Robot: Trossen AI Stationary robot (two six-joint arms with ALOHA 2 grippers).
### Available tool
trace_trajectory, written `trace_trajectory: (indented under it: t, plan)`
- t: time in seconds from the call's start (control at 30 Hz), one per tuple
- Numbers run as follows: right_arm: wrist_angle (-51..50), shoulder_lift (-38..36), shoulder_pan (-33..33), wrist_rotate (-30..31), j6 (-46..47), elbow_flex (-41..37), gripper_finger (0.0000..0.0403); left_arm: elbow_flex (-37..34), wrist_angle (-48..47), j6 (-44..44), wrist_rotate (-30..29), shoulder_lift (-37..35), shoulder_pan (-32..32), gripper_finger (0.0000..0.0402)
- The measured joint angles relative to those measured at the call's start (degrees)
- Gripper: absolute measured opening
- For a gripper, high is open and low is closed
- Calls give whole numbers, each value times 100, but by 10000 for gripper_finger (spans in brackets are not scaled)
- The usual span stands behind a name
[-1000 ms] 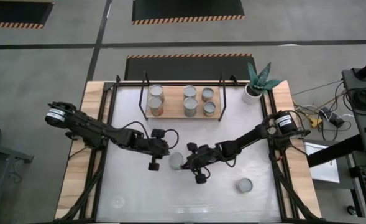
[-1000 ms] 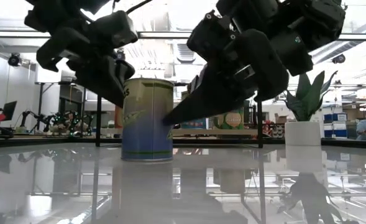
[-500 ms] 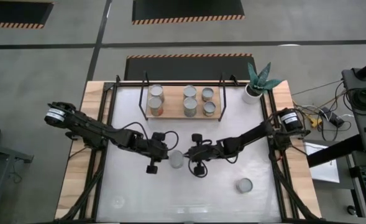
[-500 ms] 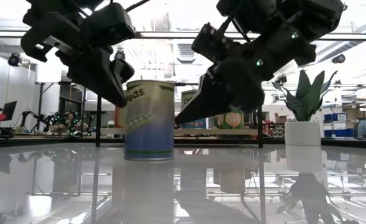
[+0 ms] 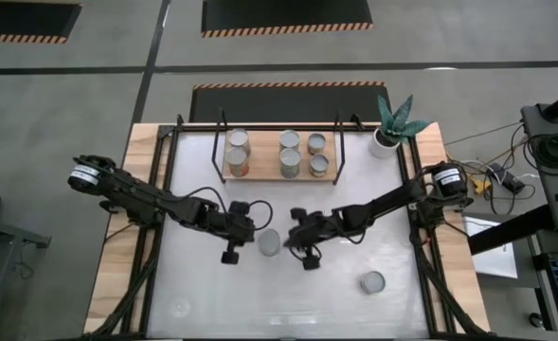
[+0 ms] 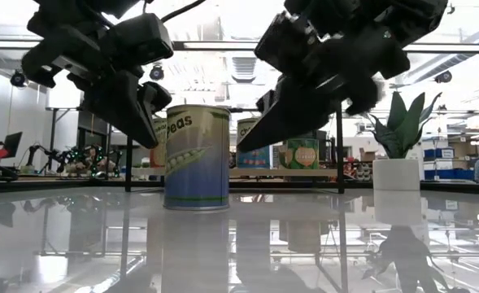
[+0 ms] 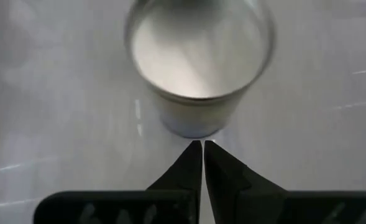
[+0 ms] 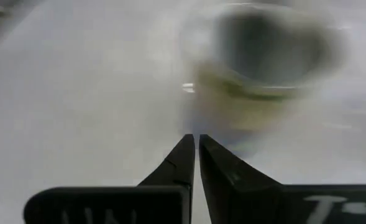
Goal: Pick and place cans onto a shelf
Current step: Put the canned peas on the shelf
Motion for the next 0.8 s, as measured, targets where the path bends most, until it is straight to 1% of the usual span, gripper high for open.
trace_trajectory:
  t: [0.03,0.07,0.1,0.17,0.23,0.3,0.37,0.7,0.8]
  plan:
    - [26,0,0,-385,70,0,13,0,-3,0,-103,0,0,0]
    - [90,7,8,-561,116,0,13,0,-3,-2,-199,0,2,0]
    - [239,45,27,-559,196,0,13,0,-3,-8,-286,2,2,0]
    - [520,88,48,-348,244,2,13,0,16,-12,-331,13,7,0]
    - [674,138,61,58,242,1,13,0,119,36,-337,60,7,0]
    - [584,144,61,500,186,2,13,0,179,81,-330,98,7,0]
    - [460,142,51,729,110,2,13,0,250,101,-330,126,7,0]
    - [46,131,-233,833,24,2,13,0,245,70,-278,155,0,0]
    - [-82,131,-276,821,23,2,13,0,90,46,-271,155,0,0]
